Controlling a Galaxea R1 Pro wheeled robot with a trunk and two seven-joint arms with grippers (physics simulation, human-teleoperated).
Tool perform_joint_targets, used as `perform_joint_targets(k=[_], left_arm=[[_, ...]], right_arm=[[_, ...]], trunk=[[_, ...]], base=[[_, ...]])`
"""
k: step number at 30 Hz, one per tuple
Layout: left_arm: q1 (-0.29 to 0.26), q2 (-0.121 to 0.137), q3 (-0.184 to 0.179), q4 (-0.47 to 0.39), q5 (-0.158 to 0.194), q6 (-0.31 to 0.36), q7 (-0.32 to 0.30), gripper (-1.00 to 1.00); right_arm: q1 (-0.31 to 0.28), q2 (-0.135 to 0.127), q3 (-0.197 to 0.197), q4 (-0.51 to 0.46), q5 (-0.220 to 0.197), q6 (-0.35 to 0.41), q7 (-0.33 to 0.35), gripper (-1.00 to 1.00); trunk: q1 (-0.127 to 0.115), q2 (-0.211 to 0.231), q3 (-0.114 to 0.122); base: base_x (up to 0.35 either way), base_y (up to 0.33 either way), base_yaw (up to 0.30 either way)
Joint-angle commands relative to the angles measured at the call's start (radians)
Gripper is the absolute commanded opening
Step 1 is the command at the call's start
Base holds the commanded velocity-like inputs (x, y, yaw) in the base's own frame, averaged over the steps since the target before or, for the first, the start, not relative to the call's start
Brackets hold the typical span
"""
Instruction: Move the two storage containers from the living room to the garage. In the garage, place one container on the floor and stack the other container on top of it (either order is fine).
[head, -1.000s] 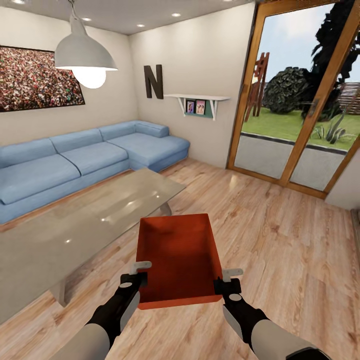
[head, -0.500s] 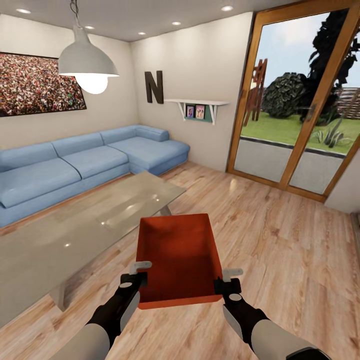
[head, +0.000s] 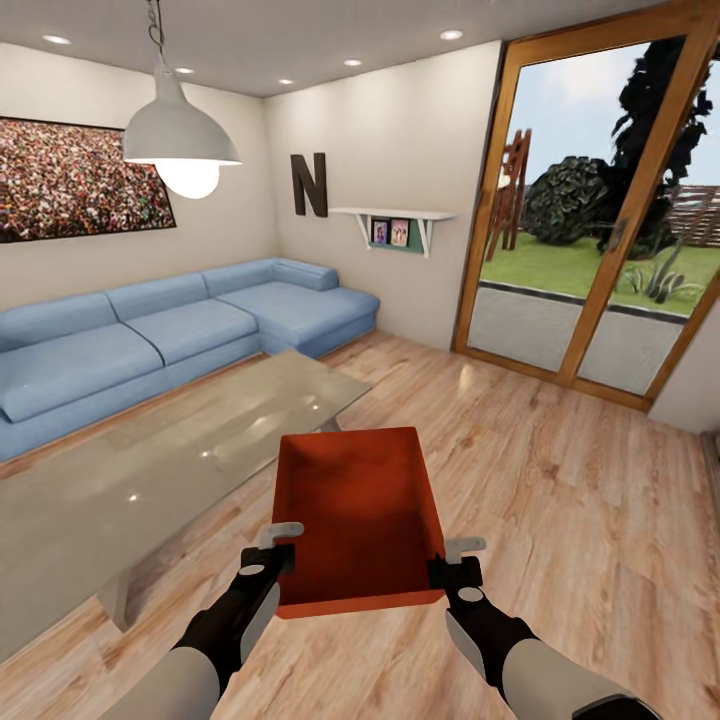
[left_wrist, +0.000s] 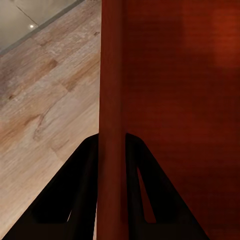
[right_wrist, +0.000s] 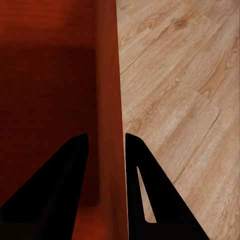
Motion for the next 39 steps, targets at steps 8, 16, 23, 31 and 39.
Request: perform_joint_targets(k=[8,16,23,31,39], left_arm=[[0.000,0.000,0.003,-0.003,0.094,0.006,0.009,-1.00],[-0.001,0.000,0.003,-0.003,0.094,0.006,0.009,-1.00],[-0.001,0.000,0.003,-0.003,0.094,0.006,0.009,-1.00],[-0.001,-0.001,0.003,-0.003,0.094,0.006,0.009,-1.00],[-0.001,-0.002,0.003,-0.003,0.094,0.006,0.009,-1.00]], right_arm=[[-0.001,0.005,-0.013,-0.001,-0.004,-0.004,0.001,-1.00],[-0.001,0.005,-0.013,0.000,-0.004,-0.004,0.001,-1.00],[-0.001,0.005,-0.013,0.000,-0.004,-0.004,0.001,-1.00],[-0.001,0.005,-0.013,0.000,-0.004,-0.004,0.001,-1.00],[-0.001,0.005,-0.013,0.000,-0.004,-0.004,0.001,-1.00]], trunk=[[0.000,-0.001,0.012],[0.000,-0.001,0.024],[0.000,-0.001,0.035],[0.000,-0.001,0.048],[0.000,-0.001,0.056]], base=[[0.000,0.000,0.000],[0.000,0.000,0.000],[0.000,0.000,0.000],[0.000,0.000,0.000],[0.000,0.000,0.000]])
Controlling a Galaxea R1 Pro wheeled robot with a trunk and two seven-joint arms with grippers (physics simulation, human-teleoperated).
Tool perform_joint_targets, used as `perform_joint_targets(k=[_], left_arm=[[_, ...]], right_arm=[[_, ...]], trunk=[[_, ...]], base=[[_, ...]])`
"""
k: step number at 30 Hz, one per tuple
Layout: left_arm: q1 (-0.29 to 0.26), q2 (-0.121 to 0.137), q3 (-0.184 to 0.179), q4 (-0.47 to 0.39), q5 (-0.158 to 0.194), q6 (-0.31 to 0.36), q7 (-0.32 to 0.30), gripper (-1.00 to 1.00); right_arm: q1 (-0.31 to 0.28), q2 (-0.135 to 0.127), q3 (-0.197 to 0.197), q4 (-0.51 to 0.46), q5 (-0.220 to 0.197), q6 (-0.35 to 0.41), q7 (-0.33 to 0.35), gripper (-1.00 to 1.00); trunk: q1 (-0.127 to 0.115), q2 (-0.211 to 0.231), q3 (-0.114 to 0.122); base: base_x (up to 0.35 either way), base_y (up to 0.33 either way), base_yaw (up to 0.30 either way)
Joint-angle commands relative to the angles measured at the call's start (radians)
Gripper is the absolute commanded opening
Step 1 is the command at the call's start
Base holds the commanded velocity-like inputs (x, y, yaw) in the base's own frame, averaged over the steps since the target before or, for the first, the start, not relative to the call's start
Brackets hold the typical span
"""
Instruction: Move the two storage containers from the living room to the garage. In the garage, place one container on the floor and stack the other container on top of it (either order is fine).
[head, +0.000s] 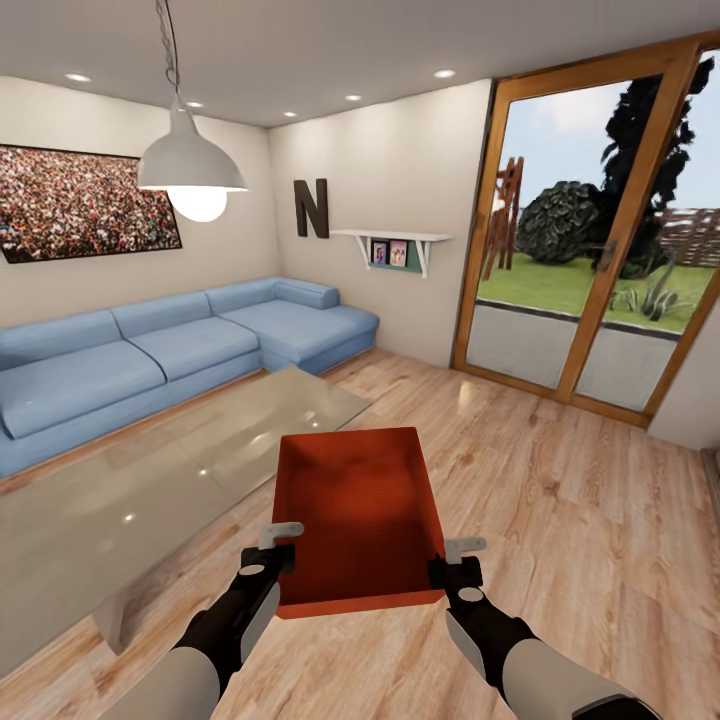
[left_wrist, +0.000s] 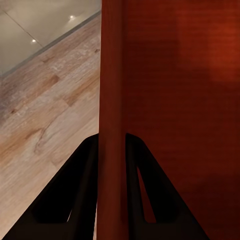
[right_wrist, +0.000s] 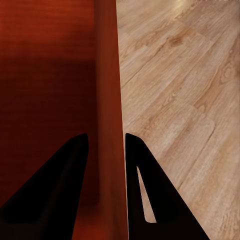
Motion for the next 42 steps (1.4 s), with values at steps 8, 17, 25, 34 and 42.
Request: perform_joint_targets(k=[8,17,25,34,42], left_arm=[[-0.001,-0.001,0.003,-0.002,0.095,0.006,0.009,-1.00],[-0.001,-0.001,0.003,-0.003,0.095,0.006,0.009,-1.00],[-0.001,-0.001,0.003,-0.002,0.095,0.006,0.009,-1.00],[-0.001,-0.001,0.003,-0.002,0.095,0.006,0.009,-1.00],[-0.001,-0.001,0.003,-0.002,0.095,0.006,0.009,-1.00]], right_arm=[[-0.001,0.006,-0.012,-0.001,-0.004,-0.005,0.001,-1.00],[-0.001,0.006,-0.012,-0.001,-0.004,-0.005,0.001,-1.00],[-0.001,0.006,-0.012,-0.001,-0.004,-0.004,0.001,-1.00],[-0.001,0.007,-0.012,0.004,-0.007,-0.002,0.001,-1.00],[-0.001,0.007,-0.012,0.004,-0.006,-0.002,0.001,-1.00]], trunk=[[0.000,-0.001,-0.001],[0.000,-0.001,-0.001],[0.000,-0.001,-0.001],[0.000,-0.001,0.001],[0.000,-0.001,0.008]], base=[[0.000,0.000,0.000],[0.000,0.000,0.000],[0.000,0.000,0.000],[0.000,0.000,0.080],[0.000,0.000,0.227]])
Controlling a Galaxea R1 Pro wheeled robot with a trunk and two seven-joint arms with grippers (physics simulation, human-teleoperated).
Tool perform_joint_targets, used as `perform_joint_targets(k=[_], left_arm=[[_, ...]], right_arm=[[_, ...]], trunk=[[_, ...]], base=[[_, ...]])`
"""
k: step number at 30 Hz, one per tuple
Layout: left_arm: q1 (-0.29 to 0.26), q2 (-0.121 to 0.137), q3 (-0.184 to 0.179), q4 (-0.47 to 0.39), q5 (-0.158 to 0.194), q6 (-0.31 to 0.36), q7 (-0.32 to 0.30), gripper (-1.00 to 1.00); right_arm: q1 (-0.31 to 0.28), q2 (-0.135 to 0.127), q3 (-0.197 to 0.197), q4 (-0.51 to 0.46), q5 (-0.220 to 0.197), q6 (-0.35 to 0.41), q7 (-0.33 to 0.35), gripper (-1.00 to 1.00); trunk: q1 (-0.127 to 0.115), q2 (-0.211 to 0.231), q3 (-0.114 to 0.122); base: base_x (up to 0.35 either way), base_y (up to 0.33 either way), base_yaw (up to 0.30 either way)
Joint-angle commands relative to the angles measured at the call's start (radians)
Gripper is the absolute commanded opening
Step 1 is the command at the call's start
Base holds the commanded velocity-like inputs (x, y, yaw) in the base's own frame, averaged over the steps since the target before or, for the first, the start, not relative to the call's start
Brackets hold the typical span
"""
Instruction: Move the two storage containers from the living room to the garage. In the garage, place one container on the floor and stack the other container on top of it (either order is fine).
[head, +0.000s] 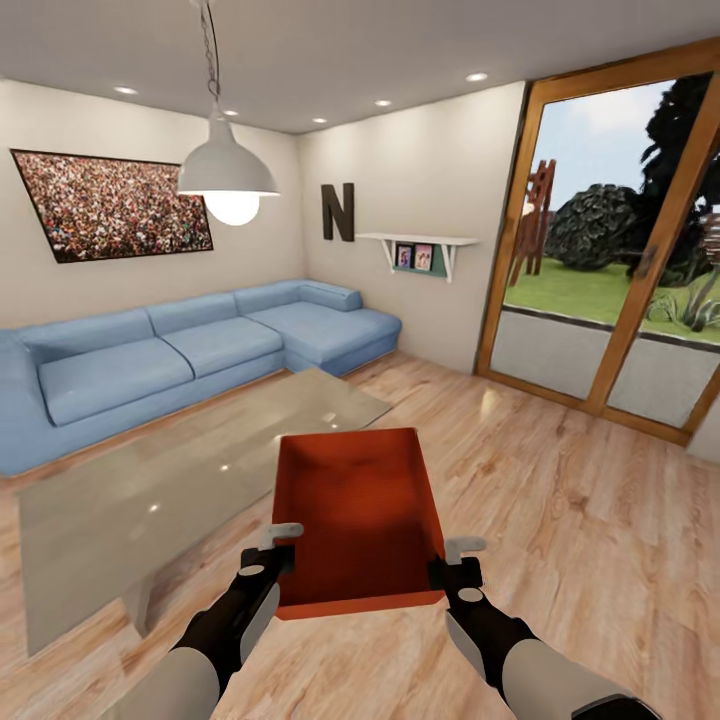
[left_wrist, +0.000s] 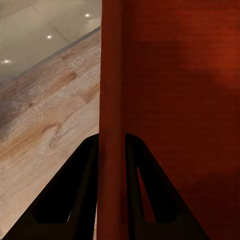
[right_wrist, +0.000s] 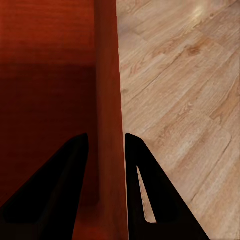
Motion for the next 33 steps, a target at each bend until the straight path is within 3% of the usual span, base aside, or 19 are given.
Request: perform_joint_targets(k=[1,33], left_arm=[[-0.001,-0.002,0.004,-0.004,0.091,0.006,0.009,-1.00],[-0.001,-0.002,0.004,-0.003,0.091,0.006,0.009,-1.00]], right_arm=[[0.000,0.006,-0.009,0.001,-0.010,-0.004,0.000,-1.00],[0.000,0.006,-0.009,0.000,-0.010,-0.004,-0.001,-1.00]], trunk=[[0.000,-0.001,0.000],[0.000,-0.001,0.029]], base=[[0.000,0.000,0.232],[0.000,0.000,0.259]])
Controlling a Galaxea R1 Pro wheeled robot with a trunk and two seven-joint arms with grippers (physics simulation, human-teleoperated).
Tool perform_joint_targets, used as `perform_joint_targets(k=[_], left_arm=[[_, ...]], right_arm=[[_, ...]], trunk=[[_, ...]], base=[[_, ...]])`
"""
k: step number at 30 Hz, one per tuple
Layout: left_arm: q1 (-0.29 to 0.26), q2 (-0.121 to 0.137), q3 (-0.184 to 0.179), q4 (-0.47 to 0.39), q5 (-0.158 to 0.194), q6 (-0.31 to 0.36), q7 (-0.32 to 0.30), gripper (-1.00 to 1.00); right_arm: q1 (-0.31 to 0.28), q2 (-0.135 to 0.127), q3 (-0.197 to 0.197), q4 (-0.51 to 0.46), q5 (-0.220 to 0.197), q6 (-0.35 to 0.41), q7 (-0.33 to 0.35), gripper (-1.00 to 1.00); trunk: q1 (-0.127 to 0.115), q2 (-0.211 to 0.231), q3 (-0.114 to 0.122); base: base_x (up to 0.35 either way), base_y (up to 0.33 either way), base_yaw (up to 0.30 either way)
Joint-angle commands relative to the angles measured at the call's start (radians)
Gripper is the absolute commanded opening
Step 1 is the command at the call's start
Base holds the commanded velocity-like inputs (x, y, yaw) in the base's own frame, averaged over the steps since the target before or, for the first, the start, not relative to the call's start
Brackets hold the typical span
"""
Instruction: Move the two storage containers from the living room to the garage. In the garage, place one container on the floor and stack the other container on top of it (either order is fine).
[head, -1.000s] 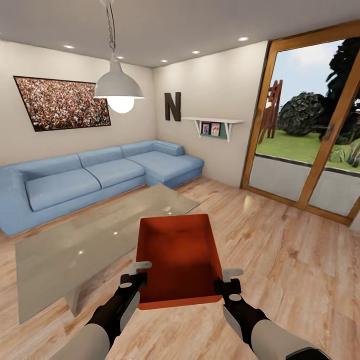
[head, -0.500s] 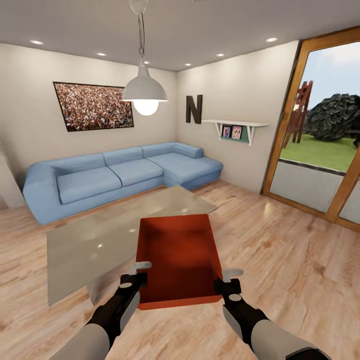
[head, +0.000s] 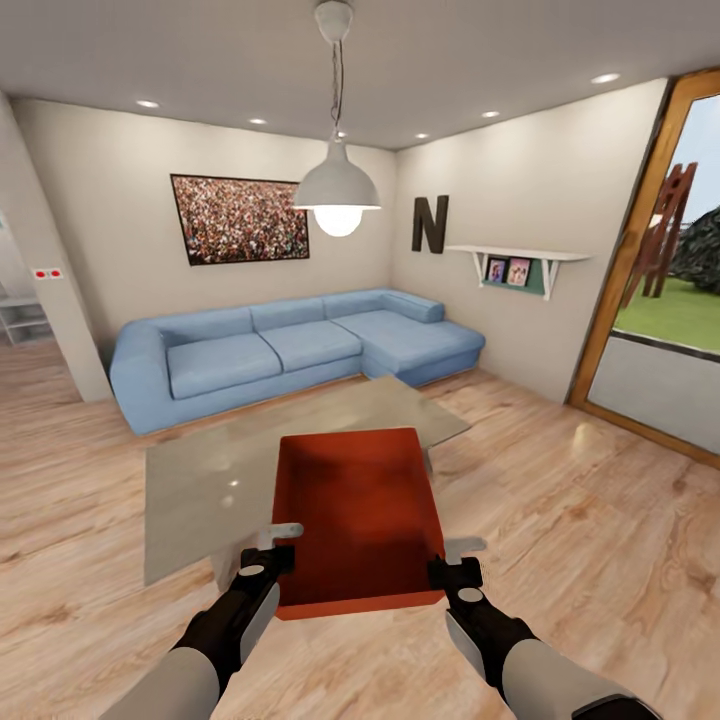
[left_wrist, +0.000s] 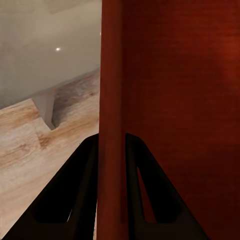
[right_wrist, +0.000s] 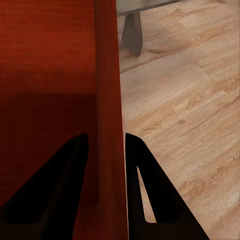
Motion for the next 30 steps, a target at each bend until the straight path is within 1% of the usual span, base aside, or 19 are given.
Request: perform_joint_targets(k=[1,14,30], left_arm=[[-0.001,-0.003,0.004,-0.003,0.090,0.006,0.009,-1.00],[-0.001,-0.003,0.004,-0.003,0.090,0.006,0.009,-1.00],[-0.001,-0.002,0.004,-0.003,0.090,0.006,0.009,-1.00]], right_arm=[[-0.001,0.006,-0.012,0.000,-0.007,-0.005,0.000,-1.00],[-0.001,0.006,-0.012,0.000,-0.006,-0.004,0.000,-1.00],[-0.001,0.006,-0.012,0.000,-0.006,-0.004,0.000,-1.00]], trunk=[[0.000,-0.001,0.000],[0.000,-0.001,0.017],[0.000,-0.001,0.033]], base=[[0.000,0.000,0.213],[0.000,0.000,0.204],[0.000,0.000,0.261]])
